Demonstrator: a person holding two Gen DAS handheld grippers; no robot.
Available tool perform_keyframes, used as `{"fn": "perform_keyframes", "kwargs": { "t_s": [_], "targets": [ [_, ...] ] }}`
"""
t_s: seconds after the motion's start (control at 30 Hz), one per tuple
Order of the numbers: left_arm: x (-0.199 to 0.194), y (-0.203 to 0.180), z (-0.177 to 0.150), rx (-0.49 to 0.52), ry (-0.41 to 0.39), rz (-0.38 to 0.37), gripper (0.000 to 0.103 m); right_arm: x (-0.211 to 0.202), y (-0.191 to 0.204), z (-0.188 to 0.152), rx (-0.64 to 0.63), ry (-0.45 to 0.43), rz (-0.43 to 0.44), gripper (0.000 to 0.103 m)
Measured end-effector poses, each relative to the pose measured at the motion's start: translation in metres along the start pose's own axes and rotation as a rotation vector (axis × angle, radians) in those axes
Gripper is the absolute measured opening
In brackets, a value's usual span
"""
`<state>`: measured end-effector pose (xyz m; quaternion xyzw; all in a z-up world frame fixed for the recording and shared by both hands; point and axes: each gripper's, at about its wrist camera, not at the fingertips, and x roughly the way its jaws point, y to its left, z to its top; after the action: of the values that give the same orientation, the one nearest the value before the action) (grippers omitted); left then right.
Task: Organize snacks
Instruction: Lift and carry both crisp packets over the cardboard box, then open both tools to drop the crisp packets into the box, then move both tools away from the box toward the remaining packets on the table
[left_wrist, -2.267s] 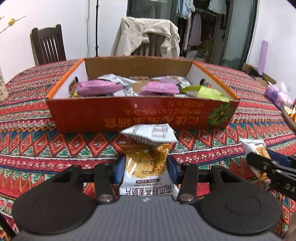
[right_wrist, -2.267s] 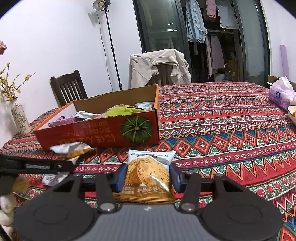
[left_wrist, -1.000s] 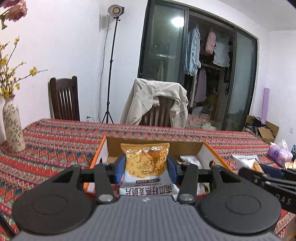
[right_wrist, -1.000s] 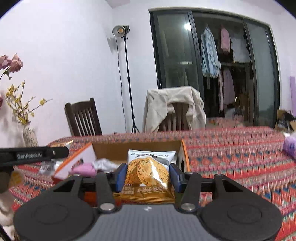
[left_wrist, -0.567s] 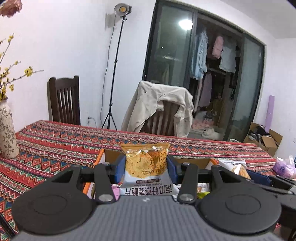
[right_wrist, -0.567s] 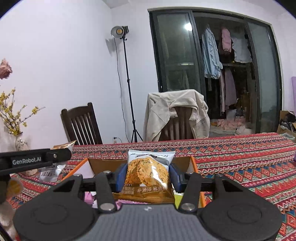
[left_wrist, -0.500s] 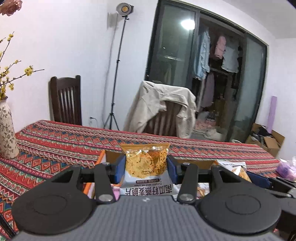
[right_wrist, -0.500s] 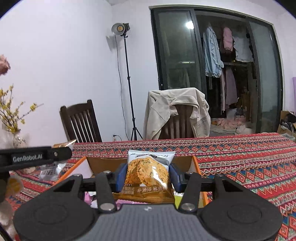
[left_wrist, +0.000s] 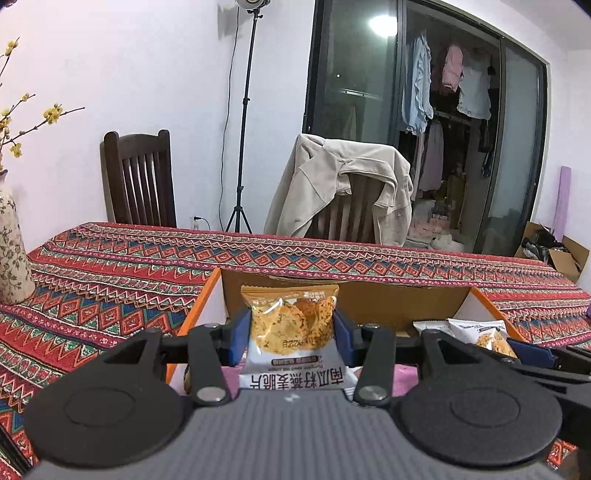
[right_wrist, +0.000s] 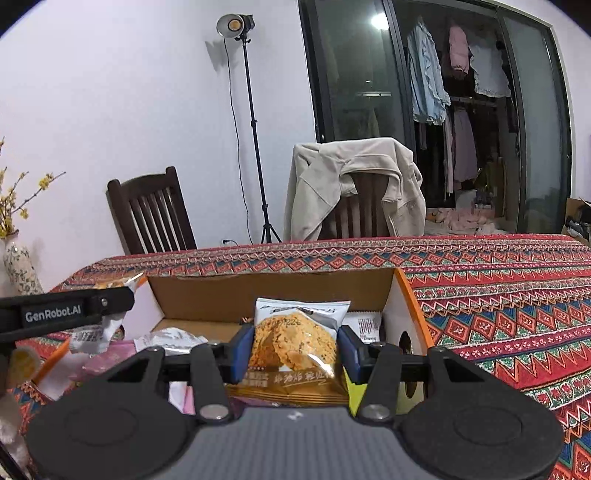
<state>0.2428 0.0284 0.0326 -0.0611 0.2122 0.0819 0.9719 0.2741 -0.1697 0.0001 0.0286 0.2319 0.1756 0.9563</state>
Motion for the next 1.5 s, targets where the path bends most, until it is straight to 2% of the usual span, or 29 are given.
{"fn": "perform_keyframes", "kwargs": {
  "t_s": [0.17,0.2,0.23,0.27,0.3,0.33,0.37,0.47,1.0,1.27,1.5],
  "targets": [
    [0.002,0.000,-0.003,-0.005,0.012,-0.001,0.049,0.001,-0.001,0.002,0.001,-0.013,0.003,0.052],
    [0.001,0.001,-0.004,-0.009,0.010,0.001,0.054,0.001,-0.001,0.001,0.003,-0.013,0.007,0.062],
    [0.000,0.002,-0.003,-0.012,0.008,-0.002,0.068,0.001,-0.002,0.001,0.006,-0.014,0.010,0.069],
    [-0.002,0.003,-0.003,-0.019,0.004,0.001,0.076,0.004,-0.004,0.002,0.008,-0.016,0.009,0.081],
    [-0.004,0.004,-0.003,-0.026,-0.005,0.012,0.090,0.003,-0.005,0.002,0.008,-0.019,0.008,0.088],
    [-0.006,0.005,-0.002,-0.030,-0.017,0.025,0.099,0.003,-0.005,0.001,0.007,-0.023,0.008,0.090],
    [-0.008,0.005,-0.002,-0.036,-0.027,0.035,0.103,0.002,-0.006,0.000,0.008,-0.021,0.009,0.091],
    [-0.012,0.009,-0.002,-0.065,-0.036,0.044,0.103,0.000,-0.007,-0.003,0.008,-0.010,0.019,0.103],
    [-0.031,0.011,0.007,-0.079,-0.037,0.014,0.103,-0.009,0.002,-0.004,-0.034,-0.030,0.002,0.103],
    [-0.080,0.007,0.022,-0.083,-0.091,-0.039,0.103,-0.056,0.010,0.006,-0.054,-0.067,-0.015,0.103],
    [-0.116,0.012,0.010,-0.058,-0.082,-0.068,0.103,-0.095,0.011,-0.006,-0.042,-0.039,0.004,0.103]
  ]
}}
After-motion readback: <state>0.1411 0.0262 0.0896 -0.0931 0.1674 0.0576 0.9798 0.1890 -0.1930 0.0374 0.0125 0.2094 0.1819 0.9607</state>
